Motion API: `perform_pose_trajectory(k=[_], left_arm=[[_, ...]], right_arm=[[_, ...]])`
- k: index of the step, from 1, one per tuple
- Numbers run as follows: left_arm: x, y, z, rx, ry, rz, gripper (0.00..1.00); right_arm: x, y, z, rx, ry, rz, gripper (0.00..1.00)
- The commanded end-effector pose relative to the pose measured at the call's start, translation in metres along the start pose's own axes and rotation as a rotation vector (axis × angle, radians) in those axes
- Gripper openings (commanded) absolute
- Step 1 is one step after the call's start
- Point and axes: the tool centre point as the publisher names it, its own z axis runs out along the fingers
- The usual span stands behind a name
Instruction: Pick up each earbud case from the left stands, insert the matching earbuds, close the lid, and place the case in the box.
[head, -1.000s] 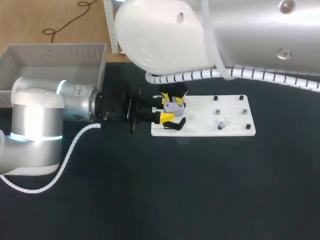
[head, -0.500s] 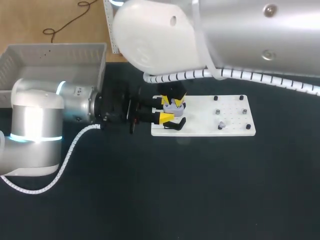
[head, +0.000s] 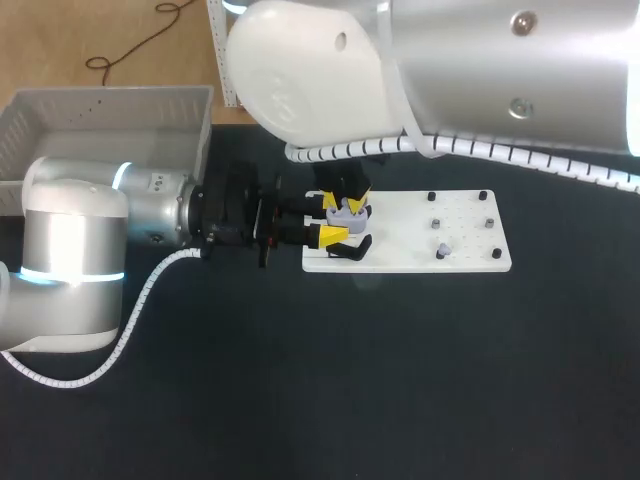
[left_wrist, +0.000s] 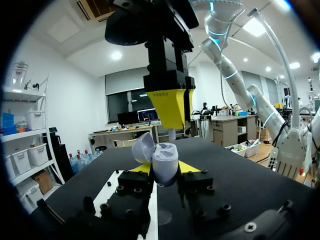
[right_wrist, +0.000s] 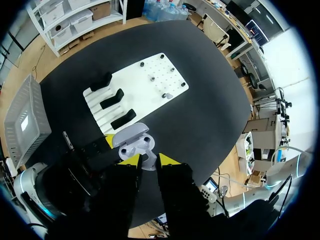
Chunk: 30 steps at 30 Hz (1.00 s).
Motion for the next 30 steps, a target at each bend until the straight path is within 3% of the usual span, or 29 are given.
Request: perform_pose_trajectory(k=[1, 30], left_arm=[[0.000, 0.000, 0.000, -0.001, -0.001, 0.001, 0.00], [0.000, 0.000, 0.000, -0.001, -0.001, 0.001, 0.00]], right_arm=[[-0.001, 0.001, 0.002, -0.001, 0.005, 0.003, 0.00], [-0.012, 0.002, 0.014, 0.012, 0.005, 0.019, 0.00]])
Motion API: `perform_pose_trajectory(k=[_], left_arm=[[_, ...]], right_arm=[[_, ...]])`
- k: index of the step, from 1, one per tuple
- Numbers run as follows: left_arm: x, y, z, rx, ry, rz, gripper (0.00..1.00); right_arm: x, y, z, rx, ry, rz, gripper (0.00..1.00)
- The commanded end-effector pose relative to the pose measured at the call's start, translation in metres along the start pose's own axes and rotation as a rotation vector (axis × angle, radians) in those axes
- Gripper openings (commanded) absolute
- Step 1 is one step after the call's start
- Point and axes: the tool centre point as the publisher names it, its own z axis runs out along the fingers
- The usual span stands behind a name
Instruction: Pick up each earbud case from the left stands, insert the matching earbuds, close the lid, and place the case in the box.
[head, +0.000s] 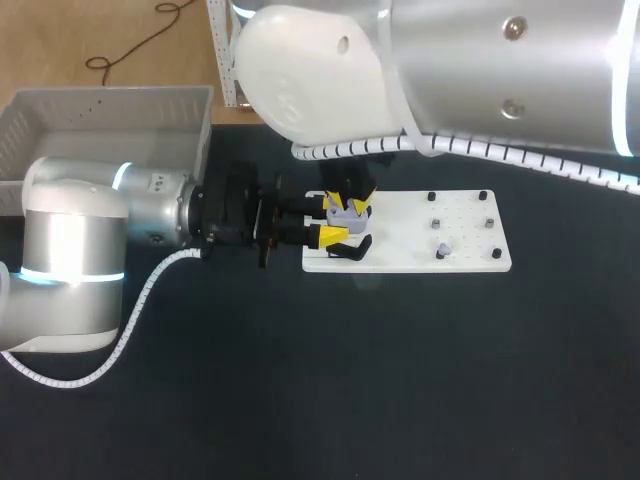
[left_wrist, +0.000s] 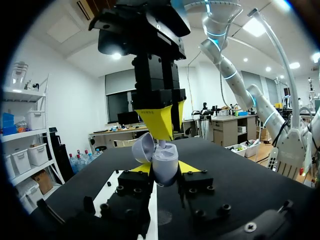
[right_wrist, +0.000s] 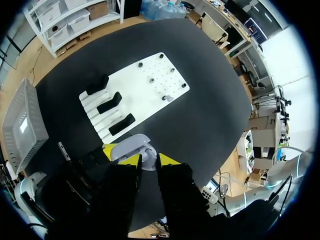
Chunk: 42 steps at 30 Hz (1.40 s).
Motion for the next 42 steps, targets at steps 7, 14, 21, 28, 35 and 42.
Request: perform_pose_trajectory(k=[7, 14, 21, 28, 35, 42], left_arm=[[0.000, 0.000, 0.000, -0.001, 0.000, 0.001, 0.00], [0.000, 0.000, 0.000, -0.001, 0.000, 0.001, 0.00], [0.000, 0.000, 0.000, -0.001, 0.000, 0.001, 0.00], [0.000, 0.000, 0.000, -0.001, 0.000, 0.001, 0.00], [0.000, 0.000, 0.000, -0.001, 0.000, 0.001, 0.00], [0.000, 0.000, 0.000, -0.001, 0.000, 0.001, 0.00]], right_arm=[[-0.003, 0.003, 0.004, 0.010, 0.007, 0.014, 0.31], [0.005, -0.009, -0.013, -0.062, 0.006, 0.023, 1.00], [0.009, -0.047, -0.038, -0.284, 0.101, 0.027, 0.90], [0.005, -0.079, -0.042, -0.488, 0.101, -0.121, 0.93], [0.000, -0.096, -0.033, -0.584, -0.078, -0.190, 0.82], [-0.017, -0.101, -0.006, -0.569, -0.109, -0.205, 0.76]])
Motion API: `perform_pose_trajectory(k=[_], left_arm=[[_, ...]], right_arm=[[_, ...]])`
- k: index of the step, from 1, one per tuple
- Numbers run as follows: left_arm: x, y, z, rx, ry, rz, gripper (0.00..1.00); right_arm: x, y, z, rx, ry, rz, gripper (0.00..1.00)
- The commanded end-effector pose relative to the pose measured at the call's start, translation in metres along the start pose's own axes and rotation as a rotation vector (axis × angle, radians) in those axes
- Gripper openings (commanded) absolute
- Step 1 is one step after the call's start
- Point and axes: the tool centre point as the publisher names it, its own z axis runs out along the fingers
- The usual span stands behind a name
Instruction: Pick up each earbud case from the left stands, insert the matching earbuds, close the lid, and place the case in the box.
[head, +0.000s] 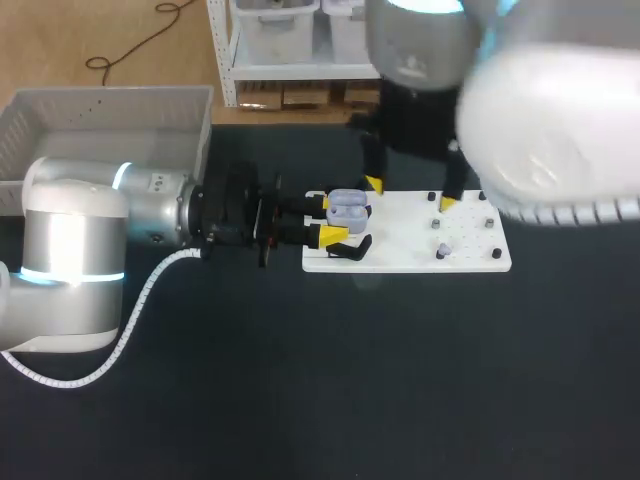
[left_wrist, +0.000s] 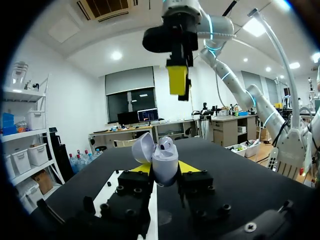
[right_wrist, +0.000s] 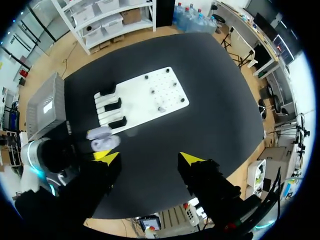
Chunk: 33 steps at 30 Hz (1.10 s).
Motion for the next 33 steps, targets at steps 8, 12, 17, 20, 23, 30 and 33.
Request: perform_pose_trajectory(k=[8, 12, 17, 20, 23, 30, 33], left_arm=[[0.000, 0.000, 0.000, -0.001, 0.000, 0.001, 0.00], [0.000, 0.000, 0.000, -0.001, 0.000, 0.001, 0.00], [0.000, 0.000, 0.000, -0.001, 0.000, 0.001, 0.00], [0.000, 0.000, 0.000, -0.001, 0.000, 0.001, 0.00], [0.000, 0.000, 0.000, -0.001, 0.000, 0.001, 0.00], [0.000, 0.000, 0.000, -0.001, 0.000, 0.001, 0.00], [0.000, 0.000, 0.000, -0.001, 0.000, 0.001, 0.00]], right_arm=[[-0.012, -0.031, 0.045, -0.327, -0.014, -0.031, 0.71], [-0.019, -0.033, 0.062, -0.303, -0.008, -0.049, 0.65], [-0.025, -0.034, 0.085, -0.243, -0.015, -0.045, 0.63], [-0.025, -0.031, 0.098, -0.205, -0.011, -0.056, 0.58], [-0.027, -0.031, 0.109, -0.179, 0.002, -0.056, 0.50], [-0.032, -0.032, 0.133, -0.126, 0.031, -0.044, 0.48], [-0.035, -0.031, 0.142, -0.111, 0.048, -0.032, 0.47]])
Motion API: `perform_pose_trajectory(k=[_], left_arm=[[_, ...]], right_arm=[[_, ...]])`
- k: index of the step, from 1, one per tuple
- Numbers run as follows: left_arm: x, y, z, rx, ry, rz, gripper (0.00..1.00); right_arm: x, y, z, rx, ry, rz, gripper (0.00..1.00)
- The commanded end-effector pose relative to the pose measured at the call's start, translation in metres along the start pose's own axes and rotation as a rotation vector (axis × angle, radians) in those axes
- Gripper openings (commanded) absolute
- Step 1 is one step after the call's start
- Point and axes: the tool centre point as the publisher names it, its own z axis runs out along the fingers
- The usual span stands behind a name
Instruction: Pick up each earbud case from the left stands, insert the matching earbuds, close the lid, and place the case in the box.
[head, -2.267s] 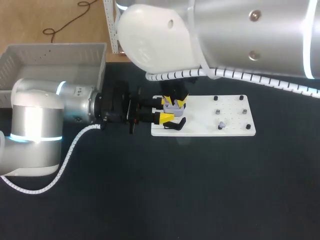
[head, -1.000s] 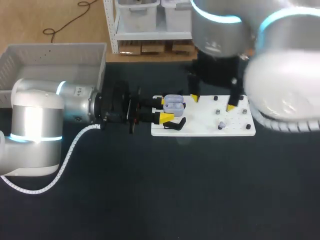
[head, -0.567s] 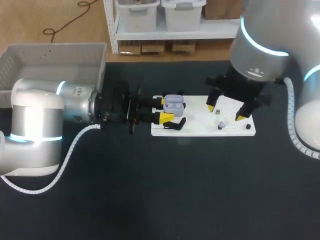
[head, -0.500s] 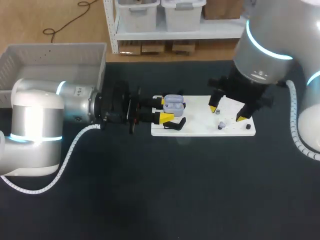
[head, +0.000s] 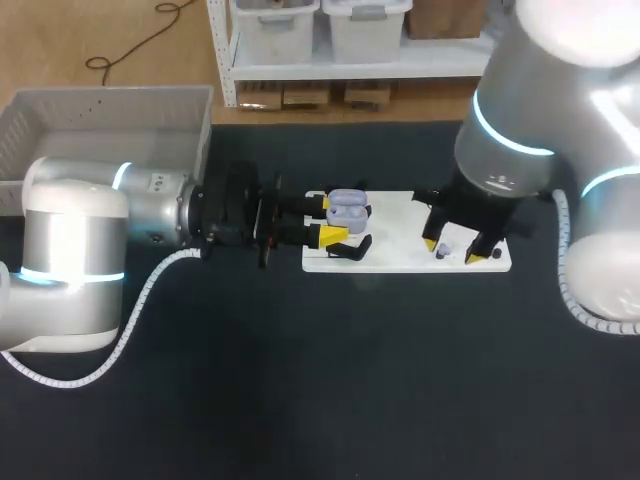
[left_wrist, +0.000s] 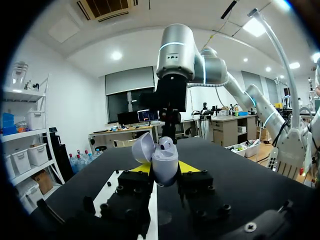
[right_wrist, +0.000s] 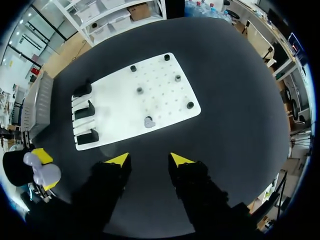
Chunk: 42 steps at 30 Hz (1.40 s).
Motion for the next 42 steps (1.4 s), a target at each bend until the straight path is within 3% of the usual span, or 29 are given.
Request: perform_pose_trajectory(k=[1, 20, 42], left_arm=[[0.000, 0.000, 0.000, -0.001, 0.000, 0.001, 0.00], [0.000, 0.000, 0.000, -0.001, 0.000, 0.001, 0.00], [0.000, 0.000, 0.000, -0.001, 0.000, 0.001, 0.00]], right_arm=[[-0.010, 0.007, 0.015, 0.029, 0.027, 0.010, 0.47], [-0.024, -0.002, 0.043, 0.066, 0.073, 0.016, 0.39], [-0.031, -0.003, 0.055, 0.034, 0.071, 0.016, 0.27]])
